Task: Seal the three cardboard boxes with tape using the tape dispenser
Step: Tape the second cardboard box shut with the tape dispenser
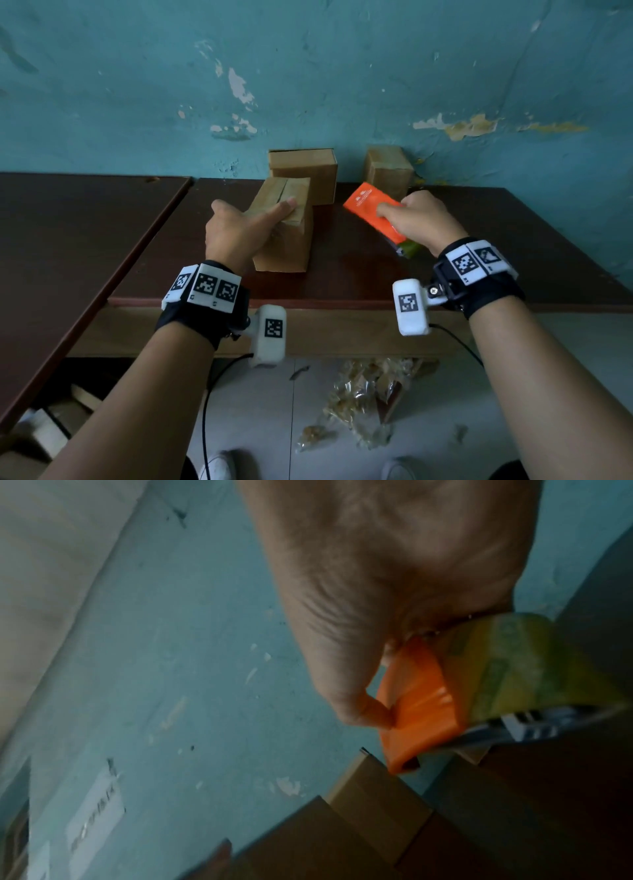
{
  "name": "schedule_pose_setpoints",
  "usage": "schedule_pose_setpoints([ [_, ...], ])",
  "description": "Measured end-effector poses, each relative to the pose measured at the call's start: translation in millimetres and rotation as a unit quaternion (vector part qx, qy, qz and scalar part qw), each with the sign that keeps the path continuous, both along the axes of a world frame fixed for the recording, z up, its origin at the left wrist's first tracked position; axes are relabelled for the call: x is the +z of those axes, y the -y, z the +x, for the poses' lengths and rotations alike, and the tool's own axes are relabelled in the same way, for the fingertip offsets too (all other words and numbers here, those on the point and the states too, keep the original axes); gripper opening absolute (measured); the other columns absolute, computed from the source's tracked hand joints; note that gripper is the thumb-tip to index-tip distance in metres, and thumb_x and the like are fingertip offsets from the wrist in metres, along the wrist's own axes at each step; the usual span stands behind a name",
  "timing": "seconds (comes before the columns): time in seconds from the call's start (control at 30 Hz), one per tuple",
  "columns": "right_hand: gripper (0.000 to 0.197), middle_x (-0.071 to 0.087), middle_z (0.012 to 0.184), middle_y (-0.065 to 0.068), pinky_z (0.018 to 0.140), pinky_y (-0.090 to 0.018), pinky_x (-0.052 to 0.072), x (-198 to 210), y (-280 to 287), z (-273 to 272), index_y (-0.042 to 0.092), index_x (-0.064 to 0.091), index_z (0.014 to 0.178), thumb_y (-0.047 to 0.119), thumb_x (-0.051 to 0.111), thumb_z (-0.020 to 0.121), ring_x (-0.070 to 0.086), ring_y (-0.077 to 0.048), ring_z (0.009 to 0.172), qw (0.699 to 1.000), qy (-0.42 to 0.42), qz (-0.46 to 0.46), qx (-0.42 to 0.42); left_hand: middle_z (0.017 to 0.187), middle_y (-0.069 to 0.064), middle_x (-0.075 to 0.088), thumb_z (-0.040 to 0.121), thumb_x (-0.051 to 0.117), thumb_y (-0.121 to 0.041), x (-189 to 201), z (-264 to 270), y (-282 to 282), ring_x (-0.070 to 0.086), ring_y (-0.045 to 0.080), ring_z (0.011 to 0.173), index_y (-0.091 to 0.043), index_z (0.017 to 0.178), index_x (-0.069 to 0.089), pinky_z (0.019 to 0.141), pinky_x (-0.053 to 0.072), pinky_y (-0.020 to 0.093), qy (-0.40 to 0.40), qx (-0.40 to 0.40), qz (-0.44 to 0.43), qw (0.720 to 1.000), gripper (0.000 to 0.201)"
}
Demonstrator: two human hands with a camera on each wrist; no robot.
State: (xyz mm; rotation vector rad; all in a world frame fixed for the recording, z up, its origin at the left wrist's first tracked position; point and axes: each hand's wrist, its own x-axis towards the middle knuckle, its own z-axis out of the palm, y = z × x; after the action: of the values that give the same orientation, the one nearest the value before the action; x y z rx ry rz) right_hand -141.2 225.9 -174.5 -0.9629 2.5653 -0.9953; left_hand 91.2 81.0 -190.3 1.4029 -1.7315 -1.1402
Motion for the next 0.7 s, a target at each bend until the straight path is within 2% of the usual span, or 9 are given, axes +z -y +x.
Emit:
schedule_pose_setpoints([
  [0.03, 0.036, 0.067, 0.082, -0.010, 0.065, -0.034, 0.044, -1.8, 0.5, -0.2, 0.012, 0.063, 0.079, 0.047, 0.066, 0.088, 0.065, -0.031, 0.075, 0.999, -0.037, 0.019, -0.003, 0.138, 0.012, 0.058, 0.065, 0.085, -0.078, 0.0, -1.1, -0.6, 0.061, 0.029, 0.120, -0.009, 0.144, 0.042, 0.079, 0.051, 0.038, -0.004, 0.003, 0.006, 1.000, 0.113],
  [0.1, 0.030, 0.070, 0.099, -0.016, 0.073, -0.033, 0.045, -7.1, 1.5, -1.7, 0.009, 0.069, 0.103, 0.037, 0.066, 0.095, 0.065, -0.036, 0.087, 0.993, -0.105, 0.052, -0.007, 0.138, 0.012, 0.059, 0.063, 0.084, -0.080, -0.5, -4.9, -3.6, 0.062, 0.030, 0.120, -0.010, 0.144, 0.042, 0.080, 0.053, 0.039, -0.001, 0.004, 0.010, 1.000, 0.116],
  [0.17, 0.037, 0.071, 0.113, -0.020, 0.077, -0.035, 0.044, -13.8, 2.2, -3.7, 0.007, 0.067, 0.122, 0.034, 0.069, 0.097, 0.068, -0.041, 0.101, 0.985, -0.152, 0.080, -0.017, 0.137, 0.012, 0.059, 0.064, 0.083, -0.082, -0.2, -9.4, -7.8, 0.062, 0.032, 0.120, -0.009, 0.144, 0.042, 0.081, 0.054, 0.040, 0.009, 0.003, 0.002, 1.000, 0.115],
  [0.27, 0.040, 0.071, 0.116, -0.017, 0.075, -0.036, 0.044, -25.2, 6.8, -8.0, 0.007, 0.067, 0.118, 0.037, 0.076, 0.094, 0.068, -0.040, 0.106, 0.979, -0.164, 0.115, -0.039, 0.139, 0.013, 0.059, 0.066, 0.081, -0.082, -1.2, -15.2, -11.4, 0.062, 0.033, 0.122, -0.008, 0.144, 0.042, 0.087, 0.055, 0.042, 0.008, -0.001, -0.003, 1.000, 0.114],
  [0.43, 0.041, 0.069, 0.117, -0.016, 0.075, -0.038, 0.047, -30.9, 10.5, -6.7, 0.007, 0.066, 0.116, 0.034, 0.081, 0.090, 0.068, -0.038, 0.107, 0.976, -0.175, 0.126, -0.040, 0.133, 0.012, 0.062, 0.073, 0.078, -0.079, -3.8, -19.2, -12.2, 0.063, 0.030, 0.116, -0.008, 0.140, 0.046, 0.080, 0.050, 0.038, -0.005, -0.012, -0.008, 1.000, 0.103],
  [0.53, 0.052, 0.063, 0.124, -0.018, 0.085, -0.042, 0.051, -25.9, 11.0, -2.3, 0.004, 0.065, 0.121, 0.042, 0.080, 0.089, 0.061, -0.038, 0.116, 0.974, -0.203, 0.093, -0.034, 0.118, 0.009, 0.068, 0.070, 0.074, -0.086, -3.1, -15.5, -8.0, 0.067, 0.025, 0.101, -0.007, 0.131, 0.057, 0.067, 0.048, 0.033, -0.023, -0.025, 0.002, 0.999, 0.101],
  [0.6, 0.048, 0.061, 0.126, -0.016, 0.092, -0.044, 0.052, -20.0, 12.3, 0.3, 0.008, 0.069, 0.120, 0.044, 0.078, 0.091, 0.059, -0.036, 0.118, 0.974, -0.220, 0.041, -0.023, 0.109, 0.008, 0.074, 0.066, 0.072, -0.089, -4.3, -13.8, -2.2, 0.071, 0.022, 0.093, -0.006, 0.118, 0.066, 0.066, 0.053, 0.034, -0.047, -0.031, 0.018, 0.998, 0.098],
  [0.63, 0.041, 0.063, 0.123, -0.013, 0.092, -0.042, 0.053, -15.8, 13.1, 2.4, 0.012, 0.072, 0.115, 0.044, 0.077, 0.092, 0.061, -0.033, 0.115, 0.976, -0.218, 0.014, -0.009, 0.107, 0.007, 0.074, 0.071, 0.074, -0.083, -3.4, -13.4, -1.0, 0.072, 0.021, 0.094, -0.007, 0.111, 0.067, 0.071, 0.057, 0.037, -0.066, -0.033, 0.024, 0.997, 0.086],
  [0.7, 0.026, 0.070, 0.111, -0.002, 0.090, -0.038, 0.054, -9.0, 15.3, 7.2, 0.020, 0.075, 0.101, 0.045, 0.075, 0.093, 0.067, -0.023, 0.107, 0.984, -0.169, -0.041, 0.035, 0.103, 0.003, 0.072, 0.088, 0.078, -0.059, -3.0, -12.3, 1.7, 0.070, 0.017, 0.093, -0.005, 0.101, 0.064, 0.081, 0.059, 0.036, -0.107, -0.045, 0.040, 0.992, 0.058],
])
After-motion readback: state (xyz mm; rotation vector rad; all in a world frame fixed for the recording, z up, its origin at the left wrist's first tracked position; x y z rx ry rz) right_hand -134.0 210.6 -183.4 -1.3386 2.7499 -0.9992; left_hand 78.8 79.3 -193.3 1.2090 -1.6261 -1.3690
